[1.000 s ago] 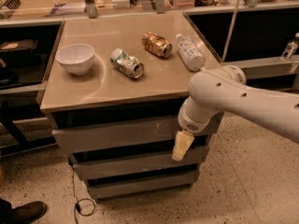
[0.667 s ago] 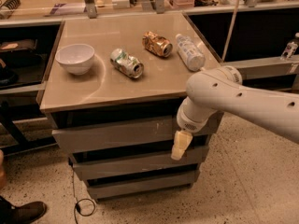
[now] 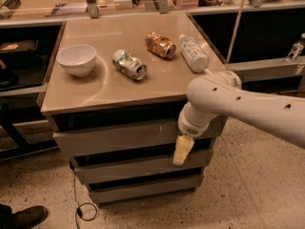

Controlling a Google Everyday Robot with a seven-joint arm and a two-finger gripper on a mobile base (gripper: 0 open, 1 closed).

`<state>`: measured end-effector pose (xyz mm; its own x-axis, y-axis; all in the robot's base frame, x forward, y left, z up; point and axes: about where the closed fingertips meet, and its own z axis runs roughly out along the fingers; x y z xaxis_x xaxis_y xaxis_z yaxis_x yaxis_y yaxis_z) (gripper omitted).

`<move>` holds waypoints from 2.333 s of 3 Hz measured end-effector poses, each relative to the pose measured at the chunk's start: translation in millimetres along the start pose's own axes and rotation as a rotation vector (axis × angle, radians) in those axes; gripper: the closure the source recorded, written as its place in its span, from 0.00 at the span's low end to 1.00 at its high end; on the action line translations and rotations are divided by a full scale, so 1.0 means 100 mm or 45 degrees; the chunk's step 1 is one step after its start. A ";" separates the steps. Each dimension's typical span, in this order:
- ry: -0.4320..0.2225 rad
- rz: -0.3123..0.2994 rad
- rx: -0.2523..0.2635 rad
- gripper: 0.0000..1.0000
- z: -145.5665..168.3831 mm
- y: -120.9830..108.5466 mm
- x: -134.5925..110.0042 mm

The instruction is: Open top drawer

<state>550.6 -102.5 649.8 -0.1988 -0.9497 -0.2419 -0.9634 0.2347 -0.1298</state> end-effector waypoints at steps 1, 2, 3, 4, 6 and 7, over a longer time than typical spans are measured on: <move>0.006 -0.014 -0.045 0.00 -0.04 0.18 0.03; 0.008 -0.024 -0.074 0.00 -0.12 0.33 0.06; 0.013 0.009 -0.154 0.00 -0.62 0.94 0.26; 0.013 0.012 -0.155 0.00 -0.64 0.95 0.26; 0.015 -0.064 -0.152 0.00 -0.39 0.82 0.06; 0.032 -0.092 -0.173 0.00 -0.20 0.82 0.03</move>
Offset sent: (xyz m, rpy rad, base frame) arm -0.1023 -0.0117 0.0433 0.0177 0.1175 0.0666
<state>467.3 -90.0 657.7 -0.1308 -0.9685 -0.2119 -0.9905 0.1369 -0.0141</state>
